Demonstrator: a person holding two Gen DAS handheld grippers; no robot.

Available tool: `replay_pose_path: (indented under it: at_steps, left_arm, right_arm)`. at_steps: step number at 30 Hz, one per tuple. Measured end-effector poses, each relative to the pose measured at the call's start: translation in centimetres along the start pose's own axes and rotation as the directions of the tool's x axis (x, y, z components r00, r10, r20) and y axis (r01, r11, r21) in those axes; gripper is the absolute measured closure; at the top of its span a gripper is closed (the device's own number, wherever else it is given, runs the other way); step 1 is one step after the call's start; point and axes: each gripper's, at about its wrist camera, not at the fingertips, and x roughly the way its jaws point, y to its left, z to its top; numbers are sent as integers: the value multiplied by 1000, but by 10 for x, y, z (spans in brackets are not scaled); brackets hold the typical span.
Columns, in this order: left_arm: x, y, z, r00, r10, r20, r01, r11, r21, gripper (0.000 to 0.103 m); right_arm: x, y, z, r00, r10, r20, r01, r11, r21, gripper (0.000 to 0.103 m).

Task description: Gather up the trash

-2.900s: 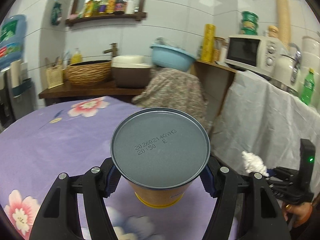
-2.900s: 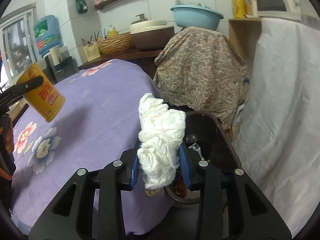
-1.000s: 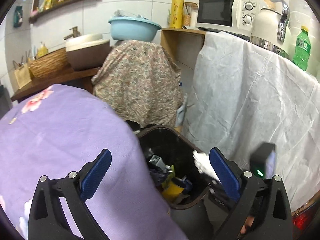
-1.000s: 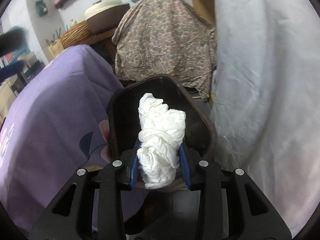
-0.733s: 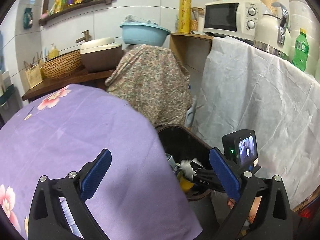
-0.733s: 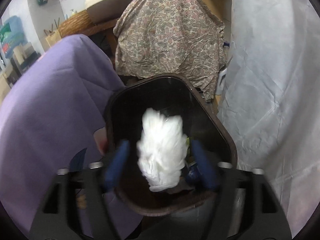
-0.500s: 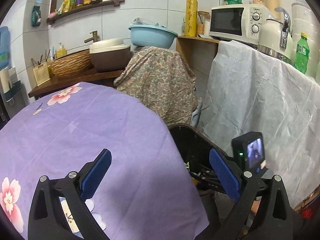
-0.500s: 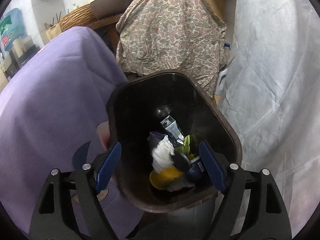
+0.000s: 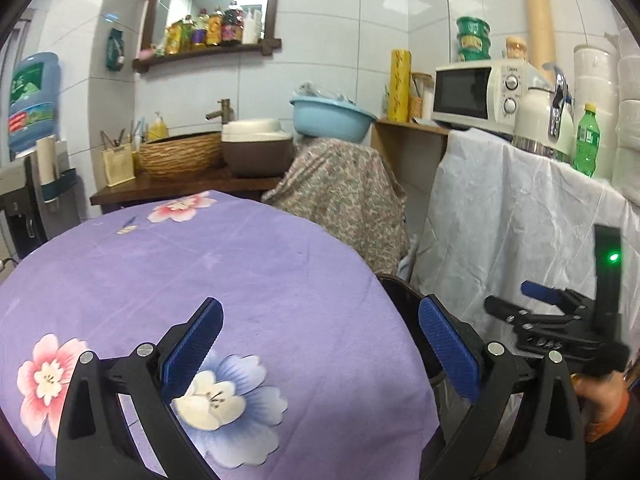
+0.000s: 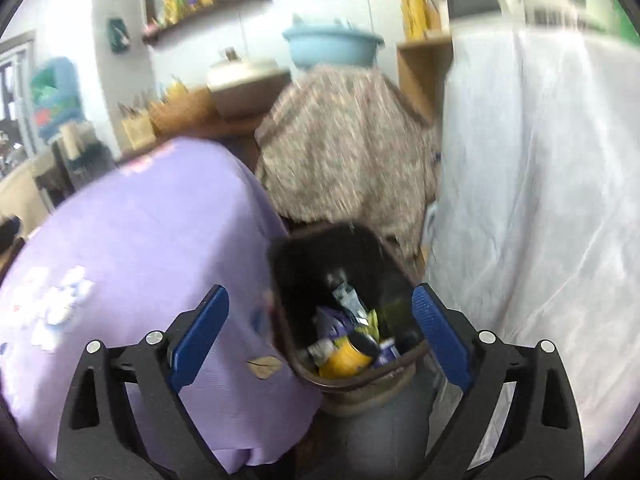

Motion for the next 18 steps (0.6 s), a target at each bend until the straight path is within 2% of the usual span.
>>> replay_pose_path:
  at_steps: [3, 6, 13, 18]
  left_arm:
    - [-21, 9, -5, 999, 28, 28, -28, 1000, 0, 6]
    - [-34, 17, -7, 998, 51, 31, -50, 999, -17, 6]
    - [-65, 20, -14, 996, 68, 61, -67, 997, -24, 6]
    - [-79, 17, -22, 992, 88, 91, -88, 996, 4, 6]
  right_arm:
    - [-29, 18, 4, 997, 38, 64, -37, 999, -16, 6]
    - [-54, 35, 6, 991, 74, 115, -71, 997, -30, 6]
    - [-98, 75, 3, 973, 157, 168, -145, 986, -82, 6]
    - [-122, 90, -7, 963, 175, 204, -152, 981, -125, 6]
